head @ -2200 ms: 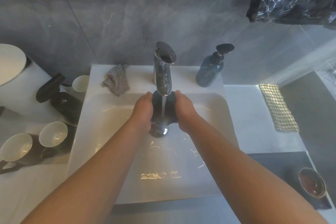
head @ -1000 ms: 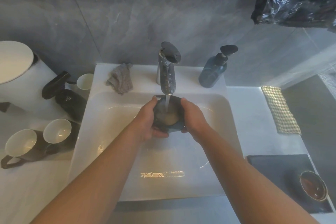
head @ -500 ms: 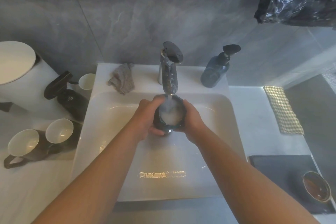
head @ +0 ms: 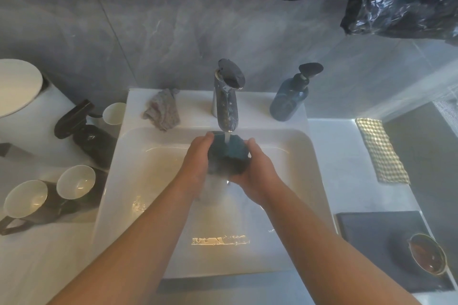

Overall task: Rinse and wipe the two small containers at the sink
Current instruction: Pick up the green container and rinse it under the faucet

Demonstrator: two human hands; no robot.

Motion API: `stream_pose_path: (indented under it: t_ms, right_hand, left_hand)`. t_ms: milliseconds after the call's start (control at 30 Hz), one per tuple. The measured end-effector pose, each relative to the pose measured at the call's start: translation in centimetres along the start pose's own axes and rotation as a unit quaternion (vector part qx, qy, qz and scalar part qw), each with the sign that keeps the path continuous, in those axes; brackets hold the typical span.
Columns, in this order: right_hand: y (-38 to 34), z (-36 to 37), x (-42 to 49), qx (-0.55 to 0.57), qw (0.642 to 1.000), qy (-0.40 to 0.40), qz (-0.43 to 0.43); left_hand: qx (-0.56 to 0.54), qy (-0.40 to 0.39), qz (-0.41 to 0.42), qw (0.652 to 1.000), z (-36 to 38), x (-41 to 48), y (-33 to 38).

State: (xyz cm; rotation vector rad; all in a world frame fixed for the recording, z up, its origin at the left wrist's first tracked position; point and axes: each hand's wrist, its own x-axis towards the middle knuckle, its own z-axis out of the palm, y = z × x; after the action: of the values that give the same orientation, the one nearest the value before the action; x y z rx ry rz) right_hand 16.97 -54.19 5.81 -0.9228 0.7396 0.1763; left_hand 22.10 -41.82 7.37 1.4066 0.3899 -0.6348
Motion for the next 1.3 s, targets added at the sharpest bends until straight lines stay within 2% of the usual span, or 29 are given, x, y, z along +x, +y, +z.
stream_pose_path:
  t_ms: [133, 367, 500, 600, 733, 900, 1100, 1200, 1300]
  right_hand:
    - [0.2, 0.6, -0.1, -0.037, 0.997, 0.033, -0.055]
    - [-0.3, 0.8, -0.2, -0.081, 0.989, 0.051, -0.108]
    - [0.5, 0.6, -0.1, -0.150, 0.978, 0.025, -0.146]
    - [0.6, 0.6, -0.5, -0.182, 0.967, 0.008, -0.176]
    - [0.9, 0.8, -0.9, -0.215, 0.955, -0.018, -0.203]
    - [0.5, 1.4, -0.9, -0.333, 0.922, 0.019, -0.198]
    - [0.0, 3.5, -0.5, -0.283, 0.922, 0.140, -0.223]
    - [0.0, 3.9, -0.4, -0.214, 0.942, 0.146, -0.216]
    - [-0.2, 3.3, -1.2, -0.122, 0.969, 0.106, -0.186]
  left_hand:
    - [0.007, -0.023, -0.053, 0.998, 0.5, -0.1, 0.3]
    - [0.047, -0.083, -0.036, 0.995, 0.3, -0.4, 1.1]
    - [0.056, -0.063, -0.005, 0.996, -0.1, -0.1, 1.0]
    - [0.068, -0.015, 0.034, 0.997, -0.2, 0.4, 0.4]
    - [0.031, 0.048, 0.090, 0.994, 0.0, 0.4, -0.2]
    - [-0.024, 0.061, 0.123, 0.990, 0.1, -0.3, -0.6]
    - [-0.009, 0.049, 0.167, 0.985, 0.2, -0.5, -0.7]
    - [-0.002, 0.044, 0.187, 0.981, 0.1, -0.4, -0.9]
    - [-0.012, 0.034, 0.163, 0.986, 0.3, -0.6, -0.4]
